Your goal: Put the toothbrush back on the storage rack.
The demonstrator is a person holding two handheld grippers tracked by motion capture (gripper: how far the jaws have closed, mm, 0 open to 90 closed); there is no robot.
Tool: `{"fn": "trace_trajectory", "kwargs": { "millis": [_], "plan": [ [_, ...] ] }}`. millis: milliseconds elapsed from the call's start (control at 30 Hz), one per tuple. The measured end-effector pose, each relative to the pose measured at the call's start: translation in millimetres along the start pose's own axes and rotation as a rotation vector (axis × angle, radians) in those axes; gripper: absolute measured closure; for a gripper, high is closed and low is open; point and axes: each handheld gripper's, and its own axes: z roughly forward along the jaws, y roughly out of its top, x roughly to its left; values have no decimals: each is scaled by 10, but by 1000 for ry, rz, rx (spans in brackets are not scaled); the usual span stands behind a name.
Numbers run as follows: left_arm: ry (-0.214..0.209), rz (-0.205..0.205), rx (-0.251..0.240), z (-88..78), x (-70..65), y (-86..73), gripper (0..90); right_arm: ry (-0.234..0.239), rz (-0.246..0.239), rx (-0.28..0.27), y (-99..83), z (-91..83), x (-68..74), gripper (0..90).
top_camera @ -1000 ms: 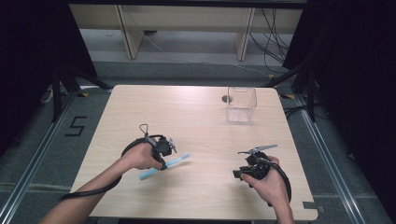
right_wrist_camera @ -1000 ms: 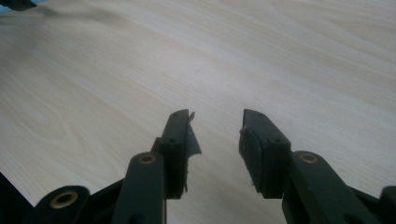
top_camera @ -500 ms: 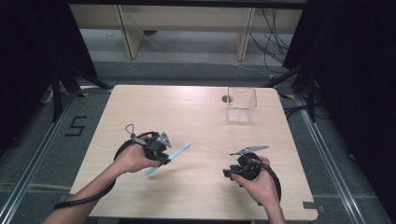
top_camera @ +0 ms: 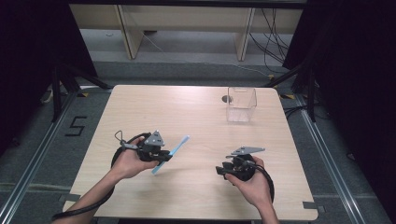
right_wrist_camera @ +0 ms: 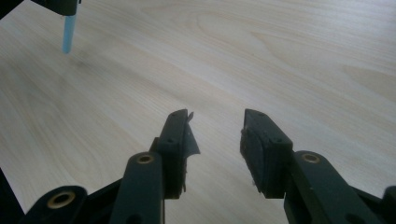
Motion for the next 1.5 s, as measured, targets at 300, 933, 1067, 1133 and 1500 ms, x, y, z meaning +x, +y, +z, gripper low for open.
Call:
{"fn": "trace_trajectory", "kwargs": {
  "millis": [300,933,1067,1133,1500],
  "plan": [
    [21,-28,-87,-51,17,-34,785,-10,-27,-46,3,100,58,583],
    [65,-75,-265,-30,-7,-87,785,4,-55,-263,66,152,204,575],
    [83,-84,-295,-28,-23,-95,785,-9,-94,-311,97,171,194,582],
    [85,-89,-303,-17,-32,-98,785,-10,-96,-330,114,169,209,585],
    [82,-99,-338,36,-80,-92,785,21,-102,-404,224,152,317,611]
  ]
}}
